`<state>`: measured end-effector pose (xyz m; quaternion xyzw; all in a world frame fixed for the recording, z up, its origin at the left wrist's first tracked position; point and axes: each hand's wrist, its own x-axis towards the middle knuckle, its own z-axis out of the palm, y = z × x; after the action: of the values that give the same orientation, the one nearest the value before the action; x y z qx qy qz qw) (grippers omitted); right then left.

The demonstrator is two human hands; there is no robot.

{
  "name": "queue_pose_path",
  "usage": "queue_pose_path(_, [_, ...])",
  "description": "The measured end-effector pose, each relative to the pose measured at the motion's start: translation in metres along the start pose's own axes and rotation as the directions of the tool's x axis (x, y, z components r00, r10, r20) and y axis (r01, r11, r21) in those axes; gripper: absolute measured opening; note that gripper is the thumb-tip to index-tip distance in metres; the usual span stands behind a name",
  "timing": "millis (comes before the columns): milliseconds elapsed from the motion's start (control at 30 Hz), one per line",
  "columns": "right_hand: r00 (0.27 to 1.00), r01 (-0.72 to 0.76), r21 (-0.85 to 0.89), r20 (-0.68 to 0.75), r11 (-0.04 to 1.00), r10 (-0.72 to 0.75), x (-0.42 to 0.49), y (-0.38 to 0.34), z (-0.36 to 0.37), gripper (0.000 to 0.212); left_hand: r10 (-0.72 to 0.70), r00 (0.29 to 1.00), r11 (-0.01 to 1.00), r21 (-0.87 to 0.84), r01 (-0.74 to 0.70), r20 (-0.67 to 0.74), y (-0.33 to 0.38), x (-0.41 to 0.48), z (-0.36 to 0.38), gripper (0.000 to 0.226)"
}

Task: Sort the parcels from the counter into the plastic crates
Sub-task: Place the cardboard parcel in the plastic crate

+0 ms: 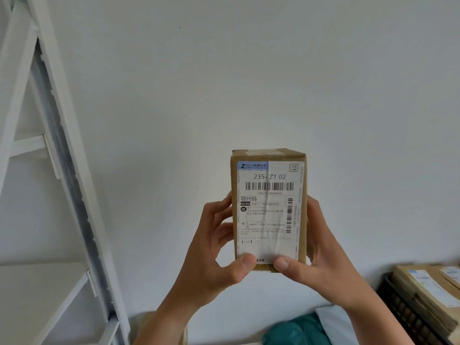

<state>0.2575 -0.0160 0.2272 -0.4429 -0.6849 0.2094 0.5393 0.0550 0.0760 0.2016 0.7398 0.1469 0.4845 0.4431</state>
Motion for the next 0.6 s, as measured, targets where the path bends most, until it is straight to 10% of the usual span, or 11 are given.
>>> queue_pose_path(400, [0.915,-0.369,0.153,-0.113,0.917,0.387,-0.006,0.072,0.041,0.089,-0.373,0.922,0.917,-0.197,0.348,-0.104,-0.078,-0.019,0.016,0.075])
queue_pose_path(600, [0.672,-0.412,0.558,-0.347,0.72,0.654,-0.055,0.105,0.09,0.09,-0.529,0.841,0.813,-0.35,0.465,-0.112,-0.101,-0.059,0.064,0.091])
